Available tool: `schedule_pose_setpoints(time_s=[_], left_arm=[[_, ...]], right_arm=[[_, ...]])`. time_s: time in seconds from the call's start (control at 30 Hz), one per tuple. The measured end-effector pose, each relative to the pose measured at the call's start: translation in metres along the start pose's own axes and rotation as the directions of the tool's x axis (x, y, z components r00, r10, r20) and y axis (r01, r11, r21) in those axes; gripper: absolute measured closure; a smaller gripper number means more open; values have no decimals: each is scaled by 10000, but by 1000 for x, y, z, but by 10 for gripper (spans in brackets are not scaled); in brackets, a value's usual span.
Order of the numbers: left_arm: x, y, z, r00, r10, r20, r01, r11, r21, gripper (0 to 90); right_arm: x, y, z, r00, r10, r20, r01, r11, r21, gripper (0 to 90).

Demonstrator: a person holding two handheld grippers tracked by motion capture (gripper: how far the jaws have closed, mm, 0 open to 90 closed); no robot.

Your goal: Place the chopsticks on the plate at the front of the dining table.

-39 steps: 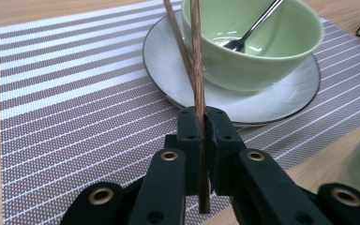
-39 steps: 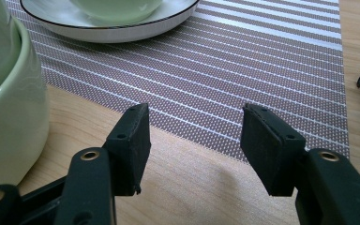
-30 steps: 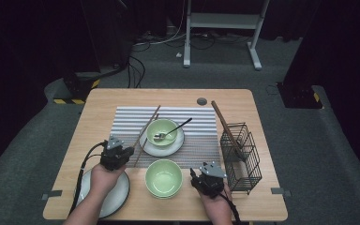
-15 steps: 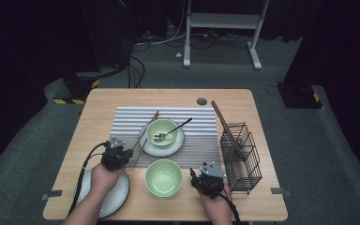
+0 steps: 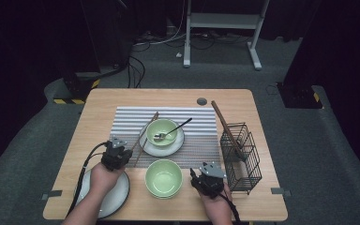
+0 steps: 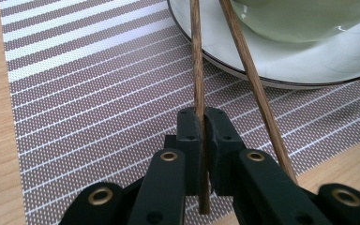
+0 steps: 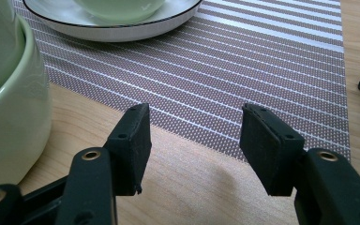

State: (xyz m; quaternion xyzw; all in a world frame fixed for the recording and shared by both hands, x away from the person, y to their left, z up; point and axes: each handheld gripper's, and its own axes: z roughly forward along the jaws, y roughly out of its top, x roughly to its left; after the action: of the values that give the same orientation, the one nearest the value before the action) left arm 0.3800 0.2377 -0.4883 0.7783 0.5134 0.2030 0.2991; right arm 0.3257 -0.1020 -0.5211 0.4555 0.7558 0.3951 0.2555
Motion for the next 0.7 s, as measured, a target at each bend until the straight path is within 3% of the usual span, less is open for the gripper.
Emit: schedule_pose_setpoints(time_s=[0.33,0.7], left_arm=[[-2,-1,-1,9999,154,-34,-152,9990,419,844],[-4,-1,0,9997,159,169,-167,9987,479,830]], right_arm=[[1,0,0,10000,-79,25,79,10000,14,432],[1,0,0,9999,-126,33,126,9999,33,432]])
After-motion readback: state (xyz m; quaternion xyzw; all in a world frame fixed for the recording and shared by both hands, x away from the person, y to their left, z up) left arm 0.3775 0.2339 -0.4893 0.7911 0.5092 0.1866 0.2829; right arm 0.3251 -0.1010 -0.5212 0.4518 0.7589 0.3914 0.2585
